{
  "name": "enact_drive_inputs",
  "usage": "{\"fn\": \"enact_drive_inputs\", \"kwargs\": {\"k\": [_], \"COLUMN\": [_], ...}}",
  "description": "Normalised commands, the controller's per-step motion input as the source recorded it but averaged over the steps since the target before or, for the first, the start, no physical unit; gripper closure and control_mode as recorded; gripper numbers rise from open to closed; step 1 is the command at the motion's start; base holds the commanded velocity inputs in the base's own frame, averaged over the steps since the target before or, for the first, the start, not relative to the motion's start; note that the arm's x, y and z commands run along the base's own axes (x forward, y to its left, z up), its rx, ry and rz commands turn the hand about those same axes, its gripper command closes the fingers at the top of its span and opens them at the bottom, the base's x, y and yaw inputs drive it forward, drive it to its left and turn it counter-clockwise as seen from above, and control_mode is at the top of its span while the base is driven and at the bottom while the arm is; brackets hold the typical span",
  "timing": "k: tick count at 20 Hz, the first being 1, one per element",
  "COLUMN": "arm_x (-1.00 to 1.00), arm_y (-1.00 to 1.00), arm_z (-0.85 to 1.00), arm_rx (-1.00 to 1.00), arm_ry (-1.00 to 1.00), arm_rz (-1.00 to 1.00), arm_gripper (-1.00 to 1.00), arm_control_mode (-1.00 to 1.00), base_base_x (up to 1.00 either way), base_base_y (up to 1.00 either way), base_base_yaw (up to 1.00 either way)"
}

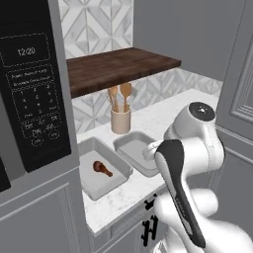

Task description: Place one lime and one chicken drumstick in each tupperware on the nearby counter, to pack two identical lunches.

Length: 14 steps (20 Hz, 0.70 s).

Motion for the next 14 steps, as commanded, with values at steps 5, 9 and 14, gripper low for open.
{"fn": "enact_drive_inputs", "kwargs": {"k": [5,9,14], "arm_x": [0.84,0.68,0.58], "arm_y": [0.47,0.75,0.83], "arm_z": [-0.20,-0.42,-0.54], "arm_rx": [0.14,0.04,0.00], "arm_ry": [0.10,0.08,0.09], "arm_rz": [0.22,0.27,0.21], "arm_gripper": [1.00,1.00,1.00], "arm_control_mode": [-1.00,-1.00,-1.00], "base_base_x": [0.00,0.00,0.00], "base_base_y": [0.00,0.00,0.00], "base_base_yaw": [0.00,0.00,0.00]}}
